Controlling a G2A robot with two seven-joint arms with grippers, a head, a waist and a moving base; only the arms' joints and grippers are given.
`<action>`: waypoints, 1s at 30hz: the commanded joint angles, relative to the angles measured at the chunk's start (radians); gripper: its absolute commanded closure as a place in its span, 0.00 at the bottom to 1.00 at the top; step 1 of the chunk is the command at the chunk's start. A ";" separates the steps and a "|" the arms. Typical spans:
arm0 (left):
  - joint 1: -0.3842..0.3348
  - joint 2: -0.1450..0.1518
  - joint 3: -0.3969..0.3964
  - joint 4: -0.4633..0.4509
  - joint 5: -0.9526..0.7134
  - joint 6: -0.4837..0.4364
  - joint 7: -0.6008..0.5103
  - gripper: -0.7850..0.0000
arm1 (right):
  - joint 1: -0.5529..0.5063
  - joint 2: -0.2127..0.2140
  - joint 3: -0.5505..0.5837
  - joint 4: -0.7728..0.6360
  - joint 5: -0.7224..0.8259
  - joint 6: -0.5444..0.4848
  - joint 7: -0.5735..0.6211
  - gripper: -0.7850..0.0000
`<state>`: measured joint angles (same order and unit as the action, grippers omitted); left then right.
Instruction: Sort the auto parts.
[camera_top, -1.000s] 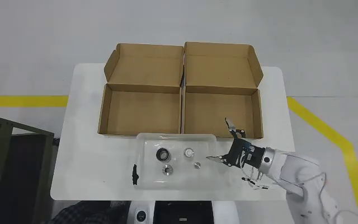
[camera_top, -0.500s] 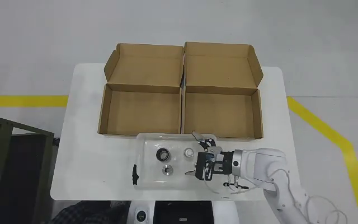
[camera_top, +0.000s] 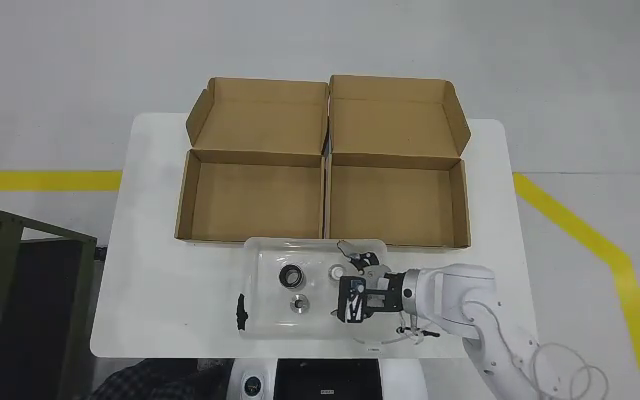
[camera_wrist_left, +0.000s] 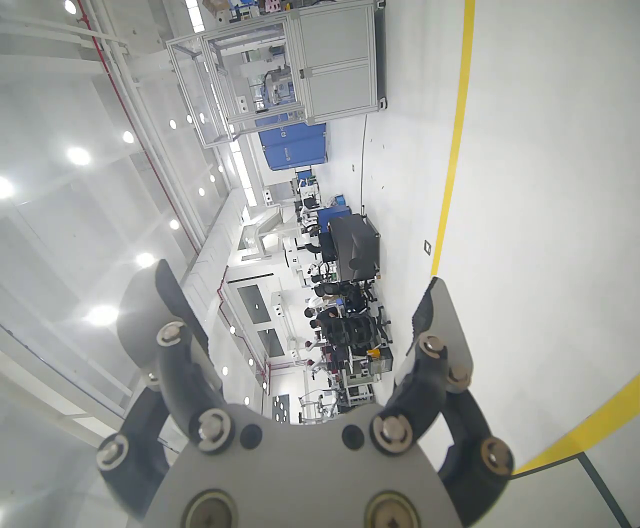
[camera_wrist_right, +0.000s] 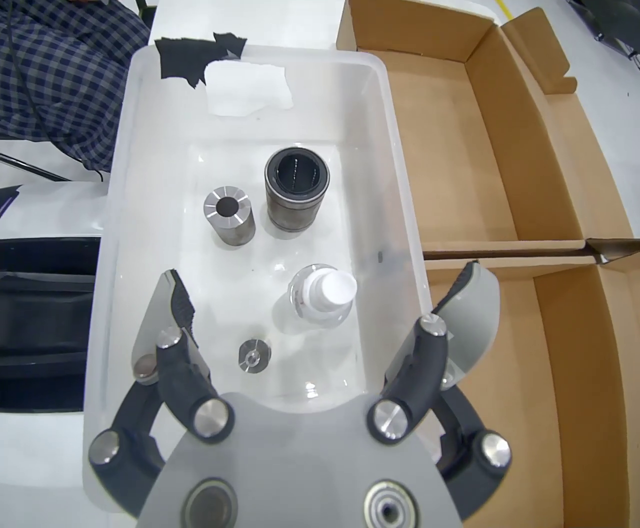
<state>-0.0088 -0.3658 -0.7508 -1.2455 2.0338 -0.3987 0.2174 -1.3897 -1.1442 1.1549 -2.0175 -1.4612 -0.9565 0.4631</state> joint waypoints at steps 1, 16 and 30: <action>0.000 0.000 0.000 0.000 0.000 0.000 0.000 0.00 | 0.000 0.002 -0.002 0.003 0.006 0.000 0.010 0.00; 0.000 0.000 0.000 0.000 0.000 0.000 0.000 0.00 | 0.035 0.007 -0.046 0.059 0.055 0.043 0.086 0.21; 0.000 0.000 0.000 0.000 0.000 0.000 0.000 0.00 | 0.080 0.011 -0.082 0.086 0.083 0.078 0.158 0.58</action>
<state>-0.0088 -0.3658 -0.7508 -1.2455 2.0338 -0.3987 0.2174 -1.3124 -1.1338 1.0744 -1.9331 -1.3804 -0.8789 0.6204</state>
